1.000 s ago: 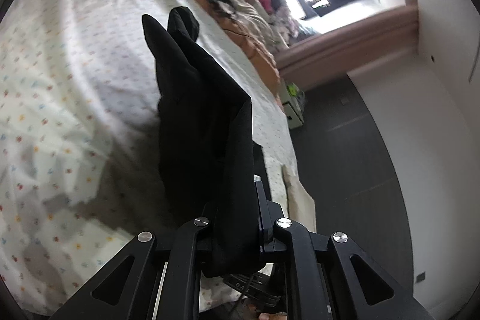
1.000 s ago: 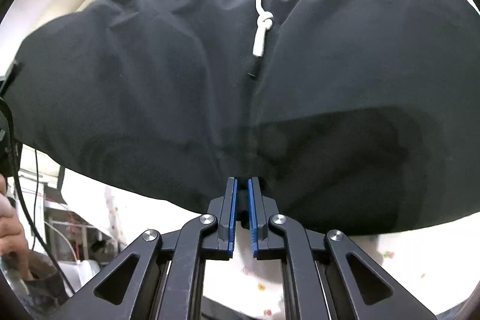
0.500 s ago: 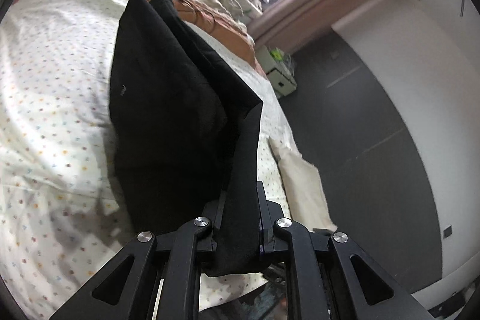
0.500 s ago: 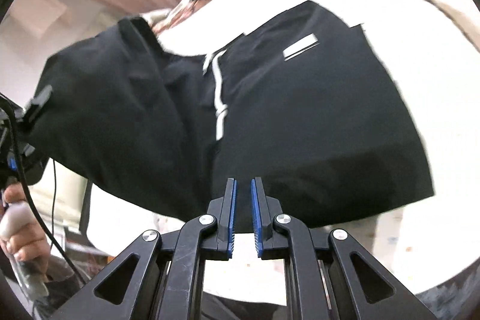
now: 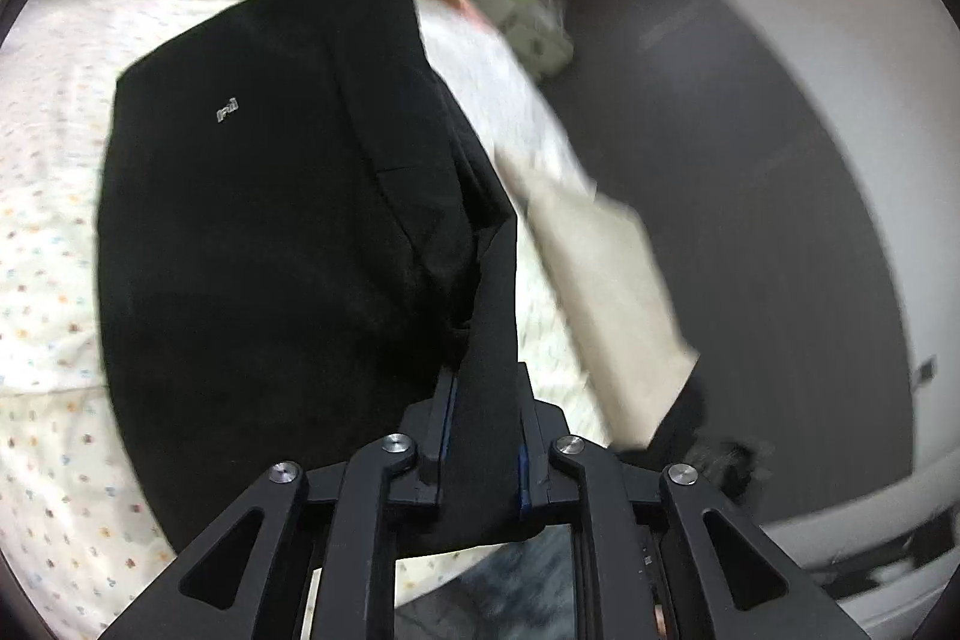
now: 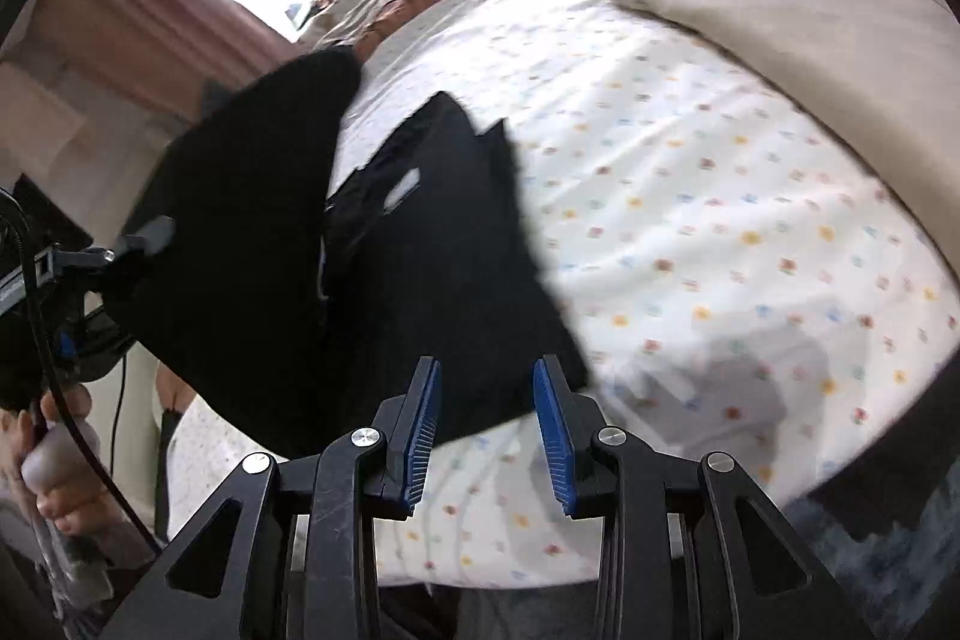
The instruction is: Fold large clothes
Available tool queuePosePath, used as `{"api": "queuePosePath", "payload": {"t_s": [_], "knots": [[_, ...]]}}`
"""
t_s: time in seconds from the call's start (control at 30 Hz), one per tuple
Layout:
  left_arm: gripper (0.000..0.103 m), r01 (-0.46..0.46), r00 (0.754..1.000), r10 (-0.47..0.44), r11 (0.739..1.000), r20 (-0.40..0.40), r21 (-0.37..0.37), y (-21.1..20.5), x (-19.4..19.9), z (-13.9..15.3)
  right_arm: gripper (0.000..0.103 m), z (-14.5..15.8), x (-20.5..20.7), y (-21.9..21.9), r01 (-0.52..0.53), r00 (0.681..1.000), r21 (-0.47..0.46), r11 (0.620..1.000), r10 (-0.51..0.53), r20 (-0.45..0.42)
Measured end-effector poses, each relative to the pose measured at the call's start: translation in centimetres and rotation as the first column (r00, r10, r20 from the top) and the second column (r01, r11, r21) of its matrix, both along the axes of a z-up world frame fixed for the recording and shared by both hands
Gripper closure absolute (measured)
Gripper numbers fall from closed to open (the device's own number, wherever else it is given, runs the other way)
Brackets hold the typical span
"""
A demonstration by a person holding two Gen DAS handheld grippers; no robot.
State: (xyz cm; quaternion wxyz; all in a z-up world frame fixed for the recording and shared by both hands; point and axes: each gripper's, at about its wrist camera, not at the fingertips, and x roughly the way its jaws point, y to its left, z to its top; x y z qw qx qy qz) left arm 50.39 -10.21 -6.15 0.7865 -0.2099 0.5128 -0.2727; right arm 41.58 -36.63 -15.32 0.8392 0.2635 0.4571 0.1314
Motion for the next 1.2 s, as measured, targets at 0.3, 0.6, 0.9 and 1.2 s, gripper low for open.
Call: {"api": "queuePosePath", "payload": {"t_s": [0.3,0.6,0.9,1.2], "knots": [[0.043,0.023,1.000,-0.023,1.000,0.006,0.001,0.0,-1.2,-1.3,0.036,0.3,-0.1,-1.7,0.020,1.000,0.058,0.998,-0.020,0.004],[0.042,-0.216,0.976,0.218,0.975,-0.021,0.052,9.2,-2.7,-3.2,0.018,1.3,2.5,1.7,-0.058,0.998,0.167,0.984,0.052,0.037],[0.042,-0.368,0.925,0.374,0.926,-0.071,0.084,15.4,-6.9,-5.3,0.015,0.4,5.5,5.4,-0.055,0.998,0.115,0.992,0.060,-0.037],[0.042,-0.439,0.889,0.446,0.894,-0.101,0.087,18.6,-8.0,-6.7,0.082,-0.5,5.4,6.7,-0.068,0.997,0.086,0.994,0.072,-0.040]]}}
